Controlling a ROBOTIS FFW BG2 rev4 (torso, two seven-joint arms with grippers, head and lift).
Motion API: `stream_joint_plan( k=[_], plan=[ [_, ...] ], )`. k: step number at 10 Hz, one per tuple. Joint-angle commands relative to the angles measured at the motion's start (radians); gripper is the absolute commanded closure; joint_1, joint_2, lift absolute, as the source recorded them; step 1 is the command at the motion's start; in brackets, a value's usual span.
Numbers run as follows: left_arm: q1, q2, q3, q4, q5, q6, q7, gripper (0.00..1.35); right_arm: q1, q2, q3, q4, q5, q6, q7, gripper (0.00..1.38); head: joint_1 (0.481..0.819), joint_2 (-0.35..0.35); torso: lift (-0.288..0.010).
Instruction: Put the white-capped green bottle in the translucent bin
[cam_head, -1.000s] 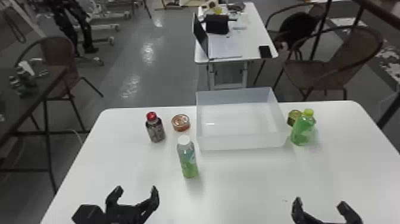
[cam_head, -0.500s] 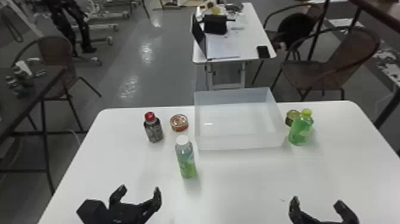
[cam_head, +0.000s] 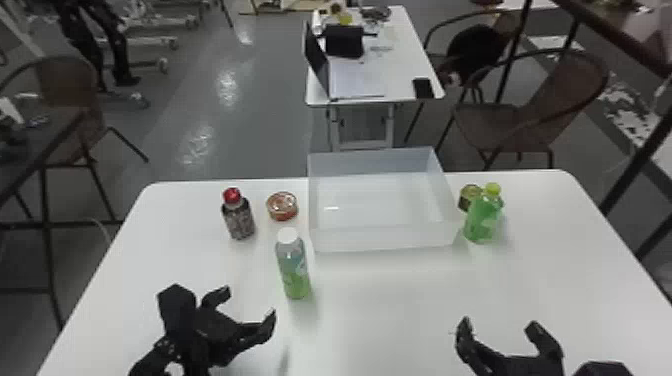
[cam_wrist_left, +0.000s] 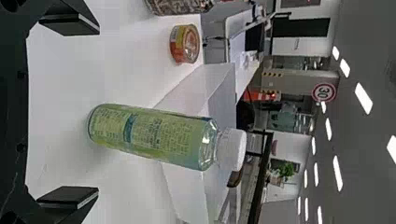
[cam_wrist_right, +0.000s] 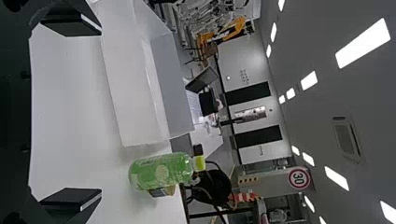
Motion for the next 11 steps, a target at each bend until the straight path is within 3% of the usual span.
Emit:
stream_joint_plan(
  k=[1,4,7,9,11],
  plan=[
    [-0.083,-0.003,0.000,0.094,-0.042,0.007,-0.036,0.10,-0.008,0.007,0.000,0.007,0.000,0.000,0.008,0.08,0.695,0.067,-0.027],
    [-0.208,0.002,-0.045,0.251,-0.088,-0.027,-0.049,0.09,-0.017,0.032,-0.002,0.024,-0.006,-0.002,0.025,0.08,0.695,0.058,-0.027],
    [-0.349,0.002,-0.119,0.426,-0.070,-0.076,-0.049,0.09,-0.036,0.033,-0.002,0.034,-0.008,-0.002,0.037,0.08,0.695,0.033,-0.027],
    [-0.380,-0.001,-0.137,0.462,-0.019,-0.070,-0.044,0.09,-0.039,0.039,-0.002,0.042,-0.008,0.000,0.039,0.08,0.695,0.018,-0.027],
    [-0.399,-0.024,-0.137,0.499,0.001,-0.079,-0.033,0.08,-0.042,0.055,-0.002,0.051,-0.006,0.000,0.048,0.08,0.695,0.011,-0.027]
  ],
)
